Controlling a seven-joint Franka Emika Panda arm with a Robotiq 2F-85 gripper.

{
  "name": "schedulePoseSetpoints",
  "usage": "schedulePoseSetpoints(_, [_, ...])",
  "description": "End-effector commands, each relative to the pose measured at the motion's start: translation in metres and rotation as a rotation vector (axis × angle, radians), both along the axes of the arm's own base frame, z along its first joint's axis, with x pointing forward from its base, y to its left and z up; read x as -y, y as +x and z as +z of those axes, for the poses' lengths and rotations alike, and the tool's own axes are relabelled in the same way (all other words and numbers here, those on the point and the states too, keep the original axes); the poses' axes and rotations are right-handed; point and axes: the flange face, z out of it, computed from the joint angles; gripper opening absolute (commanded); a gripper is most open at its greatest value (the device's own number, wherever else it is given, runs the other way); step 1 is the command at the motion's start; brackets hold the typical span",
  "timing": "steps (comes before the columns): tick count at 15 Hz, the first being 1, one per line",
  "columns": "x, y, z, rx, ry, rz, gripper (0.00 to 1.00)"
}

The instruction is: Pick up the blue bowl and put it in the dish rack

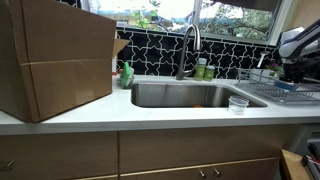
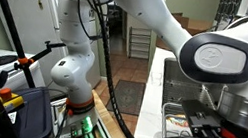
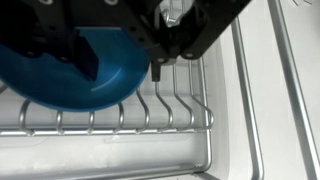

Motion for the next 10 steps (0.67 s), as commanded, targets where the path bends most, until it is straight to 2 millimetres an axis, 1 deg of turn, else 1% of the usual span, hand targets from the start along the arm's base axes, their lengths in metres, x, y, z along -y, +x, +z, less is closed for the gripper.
schedulePoseSetpoints(1, [-0.002, -0.001, -0.002, 0.042, 0.024, 0.032, 0.28])
schedulePoseSetpoints(4, [-0.005, 0.004, 0.001, 0.042, 0.03, 0.053, 0.04])
schedulePoseSetpoints(5, [-0.005, 0.006, 0.006, 0.046, 0.023, 0.059, 0.01])
schedulePoseSetpoints(8, [-0.009, 0.01, 0.026, 0.041, -0.01, 0.077, 0.03])
schedulePoseSetpoints(10, [-0.013, 0.013, 0.039, 0.037, -0.031, 0.091, 0.02])
